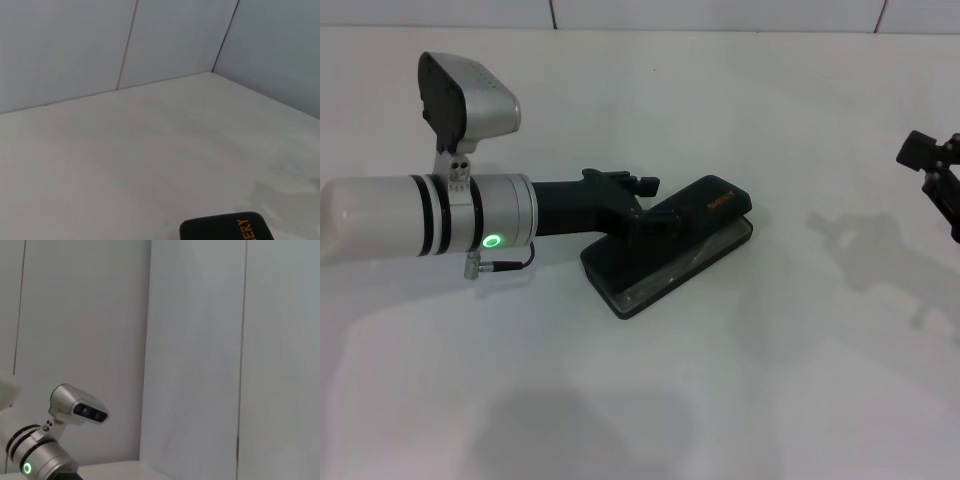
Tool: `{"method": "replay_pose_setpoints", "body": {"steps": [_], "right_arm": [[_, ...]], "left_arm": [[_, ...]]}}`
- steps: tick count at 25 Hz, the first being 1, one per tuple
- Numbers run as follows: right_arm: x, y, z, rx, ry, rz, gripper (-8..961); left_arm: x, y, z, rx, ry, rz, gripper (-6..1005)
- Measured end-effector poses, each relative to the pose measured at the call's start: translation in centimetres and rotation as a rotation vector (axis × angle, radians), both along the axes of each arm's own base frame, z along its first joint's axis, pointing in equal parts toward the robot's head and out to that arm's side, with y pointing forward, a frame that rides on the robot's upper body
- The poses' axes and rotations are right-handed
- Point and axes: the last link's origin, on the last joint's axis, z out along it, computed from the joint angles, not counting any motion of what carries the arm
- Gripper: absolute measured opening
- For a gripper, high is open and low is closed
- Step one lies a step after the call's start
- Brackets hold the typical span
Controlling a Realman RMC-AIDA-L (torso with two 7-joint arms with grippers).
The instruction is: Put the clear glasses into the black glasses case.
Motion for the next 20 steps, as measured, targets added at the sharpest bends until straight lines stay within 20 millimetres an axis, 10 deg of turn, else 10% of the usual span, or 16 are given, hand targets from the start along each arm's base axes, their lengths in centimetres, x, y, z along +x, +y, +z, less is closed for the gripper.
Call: {"method": "replay_pose_setpoints", "body": {"steps": [13, 20], "right_arm": [[0.1, 0.2, 0.1, 0.011, 0.000, -0.009, 24], [-1.9, 0.8, 0.4, -0.130, 0.024, 0.058, 72]], "left_arm": [[1.6, -0.6, 1.1, 0.012, -0.104, -0.090, 726], [4.8, -6.6, 6.5, -0.041, -0.462, -0.524, 736]]}}
